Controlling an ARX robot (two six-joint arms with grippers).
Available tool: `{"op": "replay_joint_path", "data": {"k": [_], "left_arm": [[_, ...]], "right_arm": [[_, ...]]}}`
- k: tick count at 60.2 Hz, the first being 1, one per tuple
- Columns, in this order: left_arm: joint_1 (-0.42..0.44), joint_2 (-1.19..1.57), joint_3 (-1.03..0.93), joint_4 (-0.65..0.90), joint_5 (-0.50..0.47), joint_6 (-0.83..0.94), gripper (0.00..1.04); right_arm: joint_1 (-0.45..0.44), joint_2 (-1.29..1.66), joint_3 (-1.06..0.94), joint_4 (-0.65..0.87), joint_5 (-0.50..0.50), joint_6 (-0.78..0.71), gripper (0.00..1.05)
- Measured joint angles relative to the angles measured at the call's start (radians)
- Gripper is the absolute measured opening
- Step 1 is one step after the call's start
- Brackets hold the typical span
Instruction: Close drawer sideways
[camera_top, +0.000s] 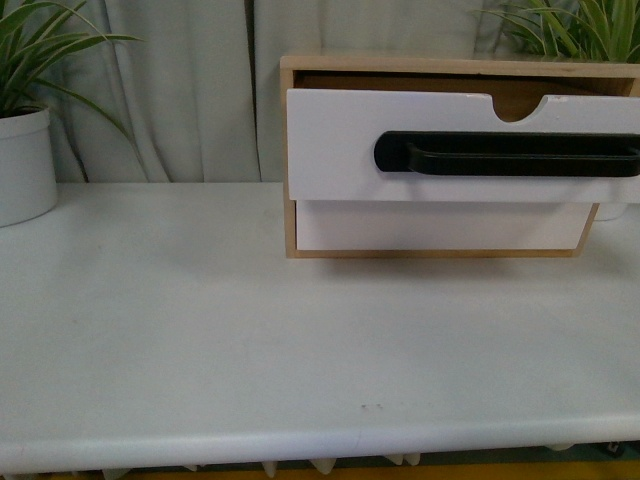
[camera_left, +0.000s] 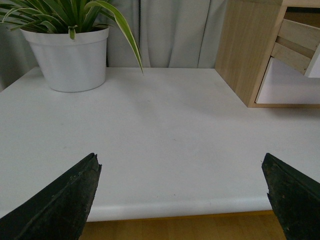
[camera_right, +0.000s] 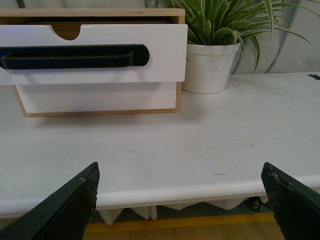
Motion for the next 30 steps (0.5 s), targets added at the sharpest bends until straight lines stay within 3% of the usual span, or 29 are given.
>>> {"op": "replay_joint_path", "data": {"k": [30], "left_arm": [[0.0, 0.0, 0.0, 0.0, 0.0, 0.0, 0.98]], "right_arm": [[0.0, 0.0, 0.0, 0.0, 0.0, 0.0, 0.95]]}}
